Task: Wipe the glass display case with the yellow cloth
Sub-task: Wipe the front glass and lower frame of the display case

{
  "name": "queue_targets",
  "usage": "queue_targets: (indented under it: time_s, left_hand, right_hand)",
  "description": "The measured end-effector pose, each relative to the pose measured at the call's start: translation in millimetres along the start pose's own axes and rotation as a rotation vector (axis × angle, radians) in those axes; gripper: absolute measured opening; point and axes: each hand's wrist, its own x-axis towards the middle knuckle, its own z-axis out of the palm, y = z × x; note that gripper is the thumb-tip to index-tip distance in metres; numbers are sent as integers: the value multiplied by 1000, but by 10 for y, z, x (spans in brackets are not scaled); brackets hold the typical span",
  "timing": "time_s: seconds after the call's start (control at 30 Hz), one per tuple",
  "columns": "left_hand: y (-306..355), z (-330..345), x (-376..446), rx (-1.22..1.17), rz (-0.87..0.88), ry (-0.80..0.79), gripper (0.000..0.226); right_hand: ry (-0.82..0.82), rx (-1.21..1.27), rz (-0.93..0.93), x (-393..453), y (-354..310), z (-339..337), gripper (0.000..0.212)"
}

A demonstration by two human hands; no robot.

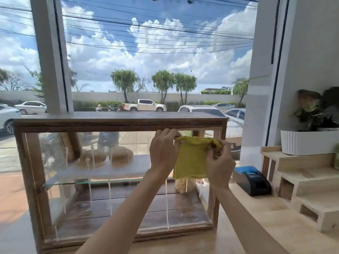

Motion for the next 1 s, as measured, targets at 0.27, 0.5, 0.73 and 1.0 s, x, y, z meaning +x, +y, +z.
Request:
queue_targets:
  time_s: [0.27,0.5,0.73,1.0]
  left_hand:
    - [-79,72,76,116,137,65,17]
    - [-229,-54,153,147,235,95,20]
    - [-330,-202,373,218,296,76,34]
    - [-347,-234,688,358,465,-214,50]
  right_hand:
    - [-65,-328,-281,-224,288,308,53]
    - [-26,-256,-210,-305,333,600,57]
    - [14,-201,-156,-309,308,686,55]
    - [41,-356,-159,-224,225,696,92]
